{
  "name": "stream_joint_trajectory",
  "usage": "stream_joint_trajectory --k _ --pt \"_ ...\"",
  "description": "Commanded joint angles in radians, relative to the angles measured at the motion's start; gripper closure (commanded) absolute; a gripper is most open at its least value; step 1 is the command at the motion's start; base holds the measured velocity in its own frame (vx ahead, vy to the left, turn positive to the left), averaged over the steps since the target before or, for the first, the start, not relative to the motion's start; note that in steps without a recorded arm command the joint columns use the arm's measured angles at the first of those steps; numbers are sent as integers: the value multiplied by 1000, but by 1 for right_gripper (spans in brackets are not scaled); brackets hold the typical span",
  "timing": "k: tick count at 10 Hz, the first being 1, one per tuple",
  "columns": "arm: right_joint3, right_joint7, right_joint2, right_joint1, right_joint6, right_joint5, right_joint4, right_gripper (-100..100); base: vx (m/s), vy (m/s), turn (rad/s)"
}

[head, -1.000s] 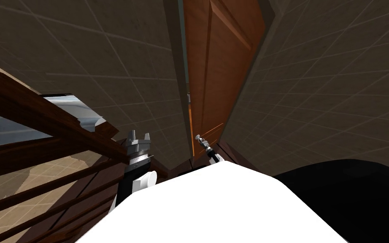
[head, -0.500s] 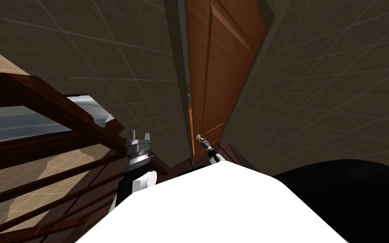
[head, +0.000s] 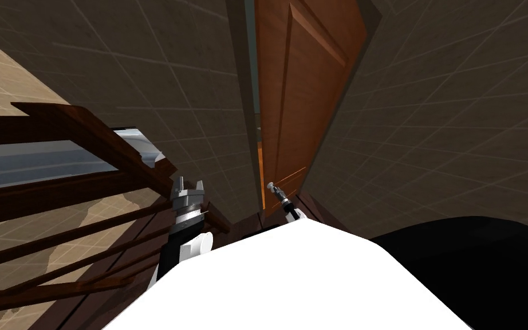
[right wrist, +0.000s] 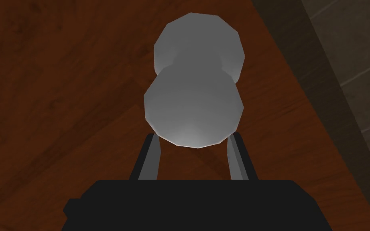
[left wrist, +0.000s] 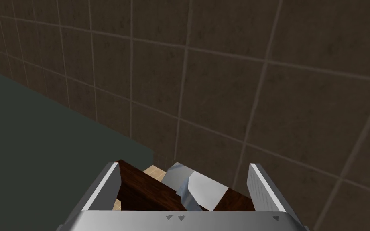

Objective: Pull the door open

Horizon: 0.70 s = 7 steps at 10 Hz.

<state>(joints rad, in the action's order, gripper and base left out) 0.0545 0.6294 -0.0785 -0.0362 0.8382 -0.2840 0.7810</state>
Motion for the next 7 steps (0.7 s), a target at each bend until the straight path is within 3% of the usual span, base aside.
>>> stream_joint_trajectory --k 1,7 --pt "-16 -50 6 11 -7 15 -16 100 -54 -16 105" --pt "-19 -180 -11 6 -4 72 -29 100 -42 -16 85"
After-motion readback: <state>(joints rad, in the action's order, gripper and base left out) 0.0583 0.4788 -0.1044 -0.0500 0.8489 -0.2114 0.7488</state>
